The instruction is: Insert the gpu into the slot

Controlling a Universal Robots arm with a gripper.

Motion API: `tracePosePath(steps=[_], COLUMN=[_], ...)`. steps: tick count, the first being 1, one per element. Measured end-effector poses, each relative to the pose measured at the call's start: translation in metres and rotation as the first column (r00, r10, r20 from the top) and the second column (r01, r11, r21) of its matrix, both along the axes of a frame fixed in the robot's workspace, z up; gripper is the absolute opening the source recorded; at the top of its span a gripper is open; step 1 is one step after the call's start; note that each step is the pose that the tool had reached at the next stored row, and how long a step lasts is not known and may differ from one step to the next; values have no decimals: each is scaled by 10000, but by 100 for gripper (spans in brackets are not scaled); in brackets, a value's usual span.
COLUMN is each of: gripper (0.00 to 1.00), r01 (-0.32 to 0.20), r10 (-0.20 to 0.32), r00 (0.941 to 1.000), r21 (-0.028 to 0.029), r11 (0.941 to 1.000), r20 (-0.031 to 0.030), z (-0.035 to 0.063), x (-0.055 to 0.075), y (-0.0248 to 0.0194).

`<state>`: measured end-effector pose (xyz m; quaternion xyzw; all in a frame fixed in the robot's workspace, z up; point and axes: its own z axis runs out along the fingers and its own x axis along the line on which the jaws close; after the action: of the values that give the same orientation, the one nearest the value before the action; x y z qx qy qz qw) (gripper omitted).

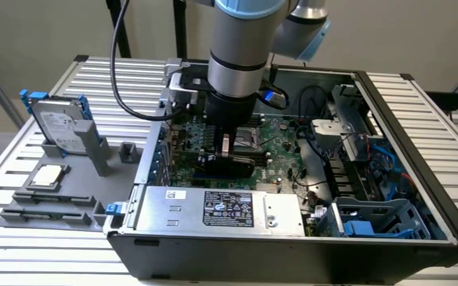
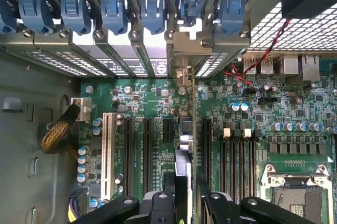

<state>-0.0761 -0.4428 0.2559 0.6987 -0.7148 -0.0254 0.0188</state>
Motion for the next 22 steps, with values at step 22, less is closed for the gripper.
tracePosePath(steps=[22], gripper=[26], r01=[-13], r10=[13], r00=[9988], r21=[-2], r11=[10000], r20=[499], z=[-33], x=[-125], y=[0])
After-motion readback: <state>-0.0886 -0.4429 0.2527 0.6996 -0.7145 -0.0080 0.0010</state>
